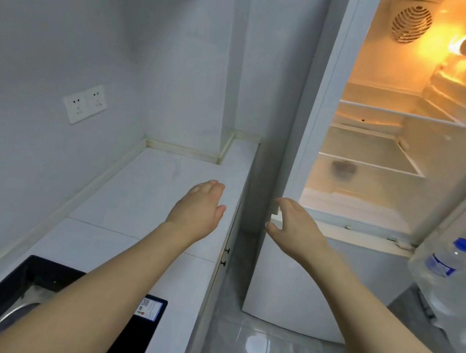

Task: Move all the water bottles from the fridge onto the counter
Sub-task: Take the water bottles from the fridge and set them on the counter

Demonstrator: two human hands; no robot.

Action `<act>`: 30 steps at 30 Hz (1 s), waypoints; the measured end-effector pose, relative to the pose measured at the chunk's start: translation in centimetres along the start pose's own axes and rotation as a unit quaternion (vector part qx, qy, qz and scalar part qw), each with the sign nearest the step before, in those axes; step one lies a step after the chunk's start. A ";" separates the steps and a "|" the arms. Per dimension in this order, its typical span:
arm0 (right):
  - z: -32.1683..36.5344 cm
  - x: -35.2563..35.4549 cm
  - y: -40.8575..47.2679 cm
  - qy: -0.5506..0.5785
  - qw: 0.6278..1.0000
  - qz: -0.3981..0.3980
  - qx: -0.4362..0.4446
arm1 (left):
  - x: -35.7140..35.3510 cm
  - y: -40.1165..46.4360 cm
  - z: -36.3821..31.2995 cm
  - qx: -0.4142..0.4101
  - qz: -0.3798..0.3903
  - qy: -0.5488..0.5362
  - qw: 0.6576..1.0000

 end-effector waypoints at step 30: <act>-31.2 9.3 4.8 0.029 0.965 -0.119 -0.230 | -14.4 23.2 -23.0 -0.201 0.088 -0.025 0.975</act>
Point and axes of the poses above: each hand's wrist, its own y-axis towards the middle knuckle, its own x-axis out of the back of the hand, z = x × y, the point moved 4 cm from there along y, towards the middle knuckle, and after that the axes turned 11 degrees about -x, right-handed, at the moved point
